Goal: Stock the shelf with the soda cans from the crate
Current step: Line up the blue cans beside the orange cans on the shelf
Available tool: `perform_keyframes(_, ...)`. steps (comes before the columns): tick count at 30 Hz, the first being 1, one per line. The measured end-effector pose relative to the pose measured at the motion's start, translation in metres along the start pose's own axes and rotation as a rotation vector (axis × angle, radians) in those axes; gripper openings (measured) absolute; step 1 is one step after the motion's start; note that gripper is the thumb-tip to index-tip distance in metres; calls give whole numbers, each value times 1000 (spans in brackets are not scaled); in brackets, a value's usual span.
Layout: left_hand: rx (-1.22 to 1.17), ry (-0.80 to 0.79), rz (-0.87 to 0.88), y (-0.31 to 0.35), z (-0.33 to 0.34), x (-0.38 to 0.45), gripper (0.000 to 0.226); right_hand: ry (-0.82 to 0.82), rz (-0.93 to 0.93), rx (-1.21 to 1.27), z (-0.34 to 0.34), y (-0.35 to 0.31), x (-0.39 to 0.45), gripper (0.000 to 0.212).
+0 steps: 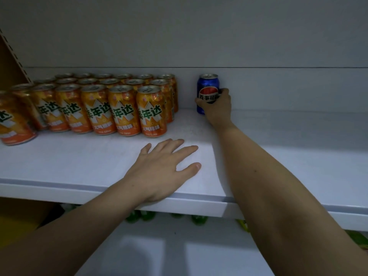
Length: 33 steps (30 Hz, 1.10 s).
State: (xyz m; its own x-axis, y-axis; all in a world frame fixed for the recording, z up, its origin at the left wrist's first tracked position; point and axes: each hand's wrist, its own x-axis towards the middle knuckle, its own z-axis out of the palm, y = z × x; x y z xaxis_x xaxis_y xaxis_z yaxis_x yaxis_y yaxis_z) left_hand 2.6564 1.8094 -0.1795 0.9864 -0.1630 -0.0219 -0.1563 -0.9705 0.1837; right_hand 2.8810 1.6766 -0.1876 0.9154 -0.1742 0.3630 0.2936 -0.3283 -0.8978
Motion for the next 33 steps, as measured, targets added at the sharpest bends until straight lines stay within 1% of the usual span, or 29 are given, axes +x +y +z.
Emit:
perform_keyframes(4, 4, 29, 2, -1, -1, 1, 58, -7, 15, -46, -8, -3, -9, 73)
perform_keyframes(6, -1, 43, 7, -1, -1, -2, 58, -20, 52, -53, -16, -10, -20, 70)
perform_keyframes(10, -20, 93, -7, 0, -2, -4, 53, -152, 156, -68, -44, -29, -67, 40)
perform_keyframes(12, -35, 163, -55, 5, -1, -9, 49, -189, 179, -44, -61, -42, -98, 32)
perform_keyframes(15, -79, 303, -182, 16, 9, -39, 47, -271, 207, -74, -87, -69, -146, 31)
perform_keyframes(17, -97, 334, -224, 23, 14, -73, 46, -351, 219, -112, -104, -87, -178, 24)
perform_keyframes(19, -159, 368, -292, 30, 13, -110, 45, -433, 190, -124, -120, -103, -209, 14)
perform_keyframes(22, -382, 361, -452, 37, 9, -168, 43, -604, 125, -216, -143, -124, -258, 19)
perform_keyframes(25, -571, 312, -497, 44, 26, -223, 44, -729, -11, -385, -162, -132, -308, 22)
perform_keyframes(29, -621, 247, -577, 59, 57, -282, 43, -837, -83, -443, -180, -124, -381, 17)
perform_keyframes(33, -664, 184, -661, 68, 105, -320, 40, -923, -18, -490, -175, -86, -441, 20)
